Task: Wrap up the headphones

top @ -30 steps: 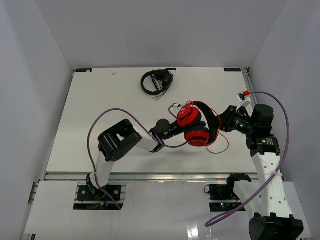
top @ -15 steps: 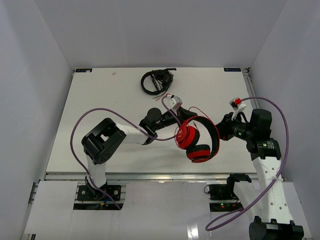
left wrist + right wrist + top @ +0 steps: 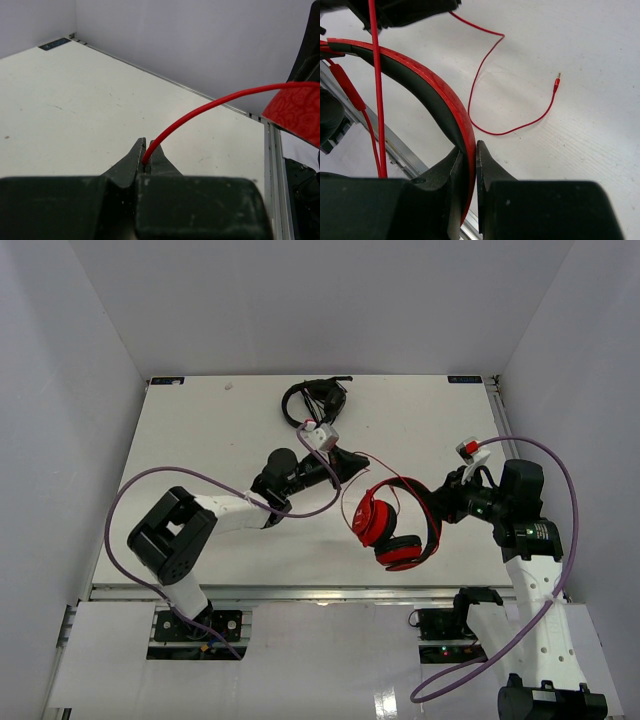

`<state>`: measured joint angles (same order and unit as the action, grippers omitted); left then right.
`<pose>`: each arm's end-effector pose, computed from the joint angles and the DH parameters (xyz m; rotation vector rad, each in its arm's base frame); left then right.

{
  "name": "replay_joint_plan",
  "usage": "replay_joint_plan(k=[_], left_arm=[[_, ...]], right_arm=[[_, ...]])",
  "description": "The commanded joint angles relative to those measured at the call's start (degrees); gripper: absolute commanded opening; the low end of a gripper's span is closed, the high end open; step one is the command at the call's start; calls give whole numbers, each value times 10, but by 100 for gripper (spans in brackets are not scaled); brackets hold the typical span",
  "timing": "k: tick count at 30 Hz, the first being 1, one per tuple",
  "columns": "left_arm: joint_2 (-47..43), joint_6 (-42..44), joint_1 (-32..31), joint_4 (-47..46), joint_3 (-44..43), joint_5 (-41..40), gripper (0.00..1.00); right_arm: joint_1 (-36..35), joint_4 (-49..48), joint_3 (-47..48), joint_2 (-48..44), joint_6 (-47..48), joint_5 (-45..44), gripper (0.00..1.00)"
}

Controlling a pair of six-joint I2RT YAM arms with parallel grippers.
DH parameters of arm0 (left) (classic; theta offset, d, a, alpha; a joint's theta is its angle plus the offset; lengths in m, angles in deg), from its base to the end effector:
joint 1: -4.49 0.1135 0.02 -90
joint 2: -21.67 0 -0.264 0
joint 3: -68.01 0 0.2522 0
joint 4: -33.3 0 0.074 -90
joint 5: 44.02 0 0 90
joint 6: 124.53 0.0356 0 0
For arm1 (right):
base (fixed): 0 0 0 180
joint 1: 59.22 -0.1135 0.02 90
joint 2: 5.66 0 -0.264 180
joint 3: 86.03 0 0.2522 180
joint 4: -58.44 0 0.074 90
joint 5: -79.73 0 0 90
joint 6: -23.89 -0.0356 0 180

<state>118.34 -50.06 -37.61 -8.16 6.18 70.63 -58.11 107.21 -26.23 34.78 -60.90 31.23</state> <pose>0.2596 -0.2546 0.2439 0.7144 1.3979 -1.1170 0.1451 0.0208 0.3189 -0.5045 1.9463 0.6794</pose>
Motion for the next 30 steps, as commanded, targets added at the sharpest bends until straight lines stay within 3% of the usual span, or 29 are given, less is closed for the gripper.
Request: replay_joint_plan(k=[1,30], left_arm=[[-64,13,9,12,1,13,0],[-90,-35,27,-49,123,7,0]], right_arm=[[0,-13,13,-10,1,15,8],[5,-31,16,-5,-32,-25,8]])
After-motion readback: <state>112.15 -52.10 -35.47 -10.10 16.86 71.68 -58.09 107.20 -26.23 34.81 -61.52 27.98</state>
